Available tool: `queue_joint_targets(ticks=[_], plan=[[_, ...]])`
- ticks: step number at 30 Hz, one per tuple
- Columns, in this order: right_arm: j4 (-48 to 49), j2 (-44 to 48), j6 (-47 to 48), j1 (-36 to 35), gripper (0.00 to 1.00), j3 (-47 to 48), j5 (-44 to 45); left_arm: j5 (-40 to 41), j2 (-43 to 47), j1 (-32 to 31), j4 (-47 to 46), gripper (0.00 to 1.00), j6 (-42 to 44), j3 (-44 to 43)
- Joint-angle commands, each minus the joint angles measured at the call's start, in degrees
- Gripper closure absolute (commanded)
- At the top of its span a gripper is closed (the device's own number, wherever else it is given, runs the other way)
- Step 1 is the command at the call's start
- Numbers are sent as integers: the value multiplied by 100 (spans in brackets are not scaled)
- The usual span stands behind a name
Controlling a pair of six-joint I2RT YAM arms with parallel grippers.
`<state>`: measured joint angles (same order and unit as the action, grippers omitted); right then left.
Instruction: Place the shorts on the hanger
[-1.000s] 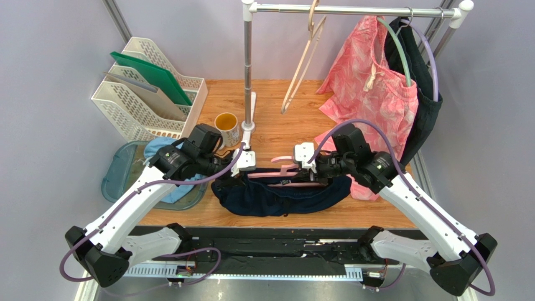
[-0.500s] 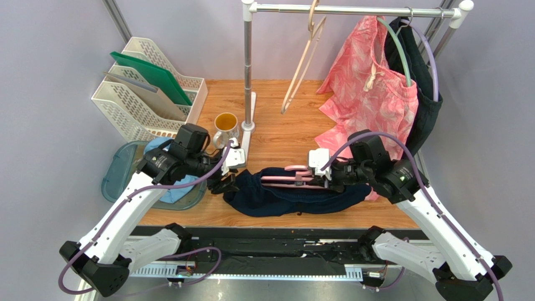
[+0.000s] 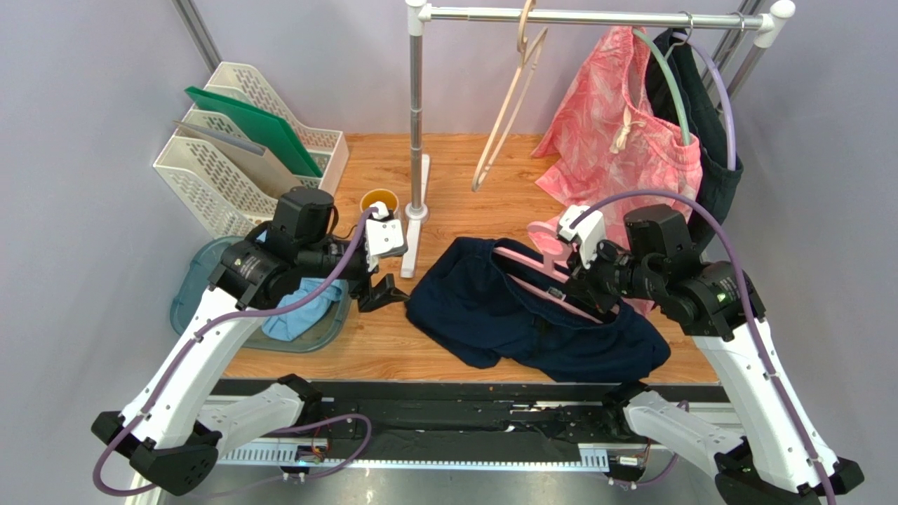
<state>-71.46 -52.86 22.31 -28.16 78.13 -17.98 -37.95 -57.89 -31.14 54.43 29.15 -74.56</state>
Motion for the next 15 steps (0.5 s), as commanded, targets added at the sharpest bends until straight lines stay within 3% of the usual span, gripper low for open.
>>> queue_joint_targets(ticks=[1, 6, 15], plan=[[-263, -119, -920, 187, 100, 527, 653, -72, -65, 20, -302, 16, -427, -172], [-395, -522, -1536, 1117, 100, 1186, 673, -19, -30, 20, -398, 16, -515, -199], [-255, -1805, -1905, 2077, 100, 3470, 348, 7, 49, 20, -416, 15, -515, -164]])
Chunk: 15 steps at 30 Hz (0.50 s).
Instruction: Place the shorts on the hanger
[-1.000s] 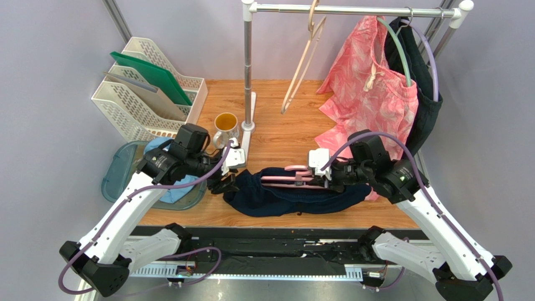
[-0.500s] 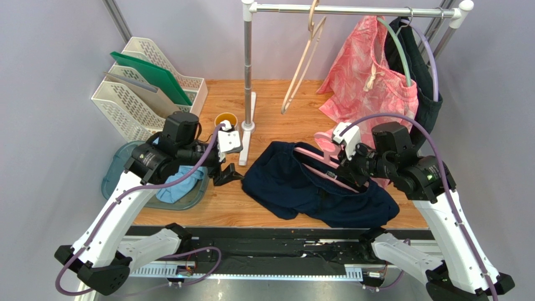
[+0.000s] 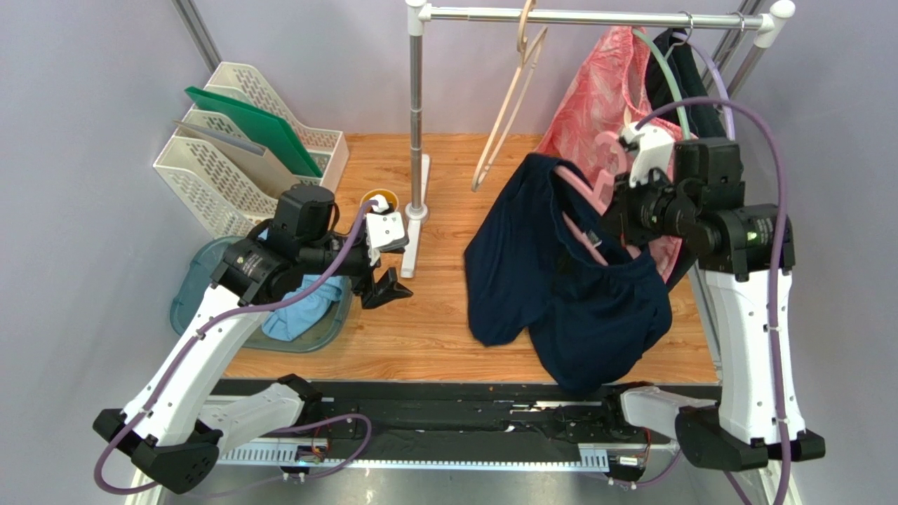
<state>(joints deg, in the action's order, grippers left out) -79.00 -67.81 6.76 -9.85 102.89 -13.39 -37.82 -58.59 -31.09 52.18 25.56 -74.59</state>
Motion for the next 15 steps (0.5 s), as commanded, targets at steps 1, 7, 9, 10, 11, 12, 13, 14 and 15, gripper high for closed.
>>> queue_joint_targets(ticks=[1, 7, 9, 10, 11, 12, 13, 14, 15], plan=[[535, -442, -377, 307, 100, 1187, -120, 3, 111, 15, -200, 15, -165, -153], [807, -1400, -579, 747, 100, 2533, -295, 64, 137, 15, -244, 15, -174, -126], [868, -1707, -641, 887, 100, 2909, -409, 56, 172, 15, -252, 15, -139, -100], [973, -1796, -641, 923, 100, 3008, -436, 56, 181, 15, -253, 15, -139, -74], [1053, -1858, -641, 932, 100, 3087, -428, 56, 198, 15, -261, 15, -139, -56], [1184, -1928, -633, 923, 100, 3123, -489, 38, 225, 15, -270, 15, -130, -4], [1464, -1955, -633, 932, 100, 3097, -472, 30, 242, 15, -279, 15, -130, 23], [1597, -1981, -633, 941, 100, 3079, -498, 21, 251, 15, -296, 15, -122, 58], [1816, -2025, -641, 923, 100, 3079, -568, 21, 277, 15, -296, 15, -122, 119]])
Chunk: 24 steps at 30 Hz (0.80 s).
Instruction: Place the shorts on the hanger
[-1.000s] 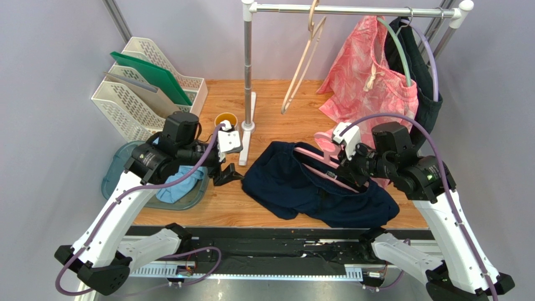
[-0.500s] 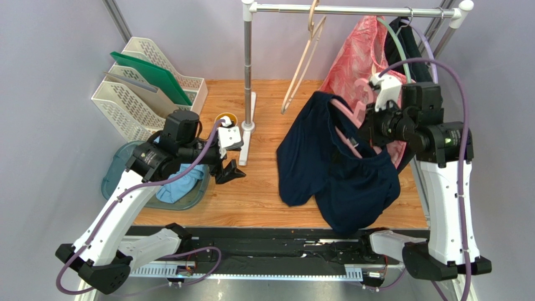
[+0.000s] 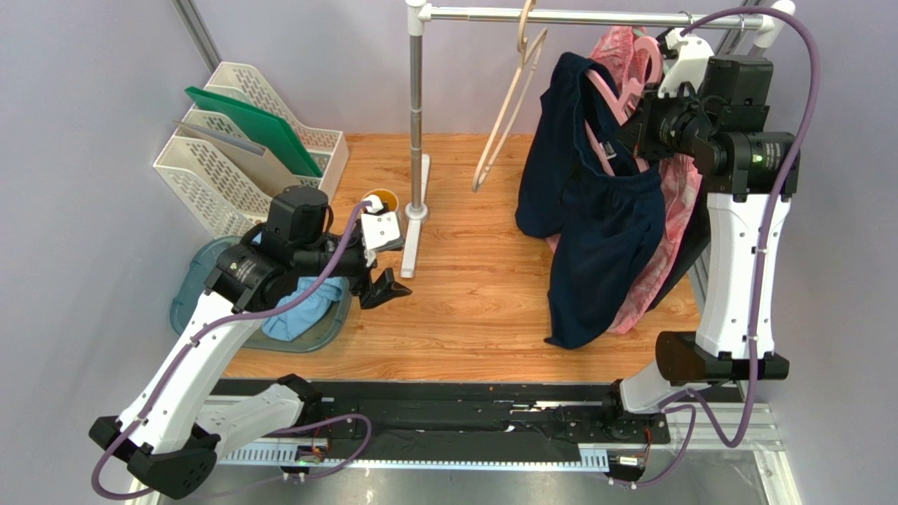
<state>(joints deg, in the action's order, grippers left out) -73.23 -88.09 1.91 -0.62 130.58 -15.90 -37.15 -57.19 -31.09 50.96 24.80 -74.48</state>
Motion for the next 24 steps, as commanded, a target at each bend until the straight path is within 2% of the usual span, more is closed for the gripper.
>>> queue_joint_targets(ticks=[1, 10, 24], plan=[[1354, -23, -156, 1, 100, 318, -335, -47, 147, 15, -174, 15, -36, 135], [2216, -445, -613, 10, 100, 635, -141, 6, 208, 15, -200, 14, -80, 267], [2375, -1122, -516, 10, 100, 679, 157, 50, 243, 15, -183, 14, -36, 355]])
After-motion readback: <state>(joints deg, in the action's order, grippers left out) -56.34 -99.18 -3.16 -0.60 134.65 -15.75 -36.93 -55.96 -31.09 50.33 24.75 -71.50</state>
